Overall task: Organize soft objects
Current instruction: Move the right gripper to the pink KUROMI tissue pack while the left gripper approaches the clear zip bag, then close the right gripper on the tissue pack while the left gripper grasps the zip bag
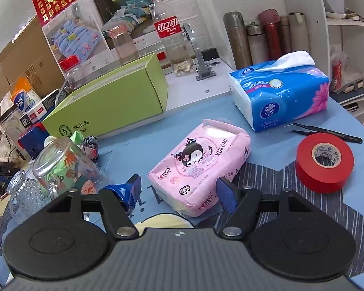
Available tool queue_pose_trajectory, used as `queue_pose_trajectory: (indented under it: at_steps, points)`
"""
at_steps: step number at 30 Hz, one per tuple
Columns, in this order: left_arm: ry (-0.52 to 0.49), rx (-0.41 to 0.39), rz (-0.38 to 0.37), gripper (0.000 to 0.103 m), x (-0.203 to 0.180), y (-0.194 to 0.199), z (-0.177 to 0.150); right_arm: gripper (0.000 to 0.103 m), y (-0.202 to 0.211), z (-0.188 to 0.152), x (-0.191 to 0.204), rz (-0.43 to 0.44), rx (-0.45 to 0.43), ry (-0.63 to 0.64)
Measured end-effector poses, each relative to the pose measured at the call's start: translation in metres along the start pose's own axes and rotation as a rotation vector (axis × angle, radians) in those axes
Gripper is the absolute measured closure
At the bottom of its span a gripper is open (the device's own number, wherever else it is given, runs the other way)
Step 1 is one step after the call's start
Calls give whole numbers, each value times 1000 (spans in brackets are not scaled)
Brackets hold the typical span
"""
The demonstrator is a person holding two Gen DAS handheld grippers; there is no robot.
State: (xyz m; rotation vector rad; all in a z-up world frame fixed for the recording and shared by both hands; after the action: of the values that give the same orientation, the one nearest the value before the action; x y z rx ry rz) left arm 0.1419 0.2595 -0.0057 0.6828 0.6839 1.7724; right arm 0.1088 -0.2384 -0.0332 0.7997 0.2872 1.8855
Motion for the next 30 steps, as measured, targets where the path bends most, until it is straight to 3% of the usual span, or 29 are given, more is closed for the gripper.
queue_pose_trajectory:
  at_steps: [3, 7, 10, 14, 17, 24, 30]
  points:
    - [57, -1, -30, 1, -4, -5, 17, 48, 3, 0, 0, -1, -16, -8]
    - [44, 55, 93, 1, -36, -29, 29, 48, 0, -2, -2, 2, -10, -31]
    - [50, 100, 108, 1, -51, -44, 19, 48, -4, -1, 2, 13, 0, -27]
    - [12, 86, 157, 1, -57, -43, 2, 48, 0, 2, 6, 30, -15, -12]
    - [15, 109, 119, 1, -47, -33, -10, 48, 4, 4, 6, 44, -30, -17]
    - [-15, 103, 108, 1, -20, 0, -50, 47, 7, 4, 7, 55, -45, -26]
    - [5, -20, 51, 1, -21, 18, -35, 47, 5, 7, 13, 56, -55, -12]
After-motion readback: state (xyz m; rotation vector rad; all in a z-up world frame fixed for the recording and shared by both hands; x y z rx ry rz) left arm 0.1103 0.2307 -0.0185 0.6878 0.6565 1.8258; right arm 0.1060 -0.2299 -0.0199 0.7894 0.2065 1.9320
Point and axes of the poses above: each gripper's, at about its wrist camera, not at the fingertips, and y roughly against the way its jaws point, x to its left, z to its top, the point moved 1 cm from there along -y, roughly the way its jaws point, and after that the axes turned 7 degrees about z, right-handed, at the moved point
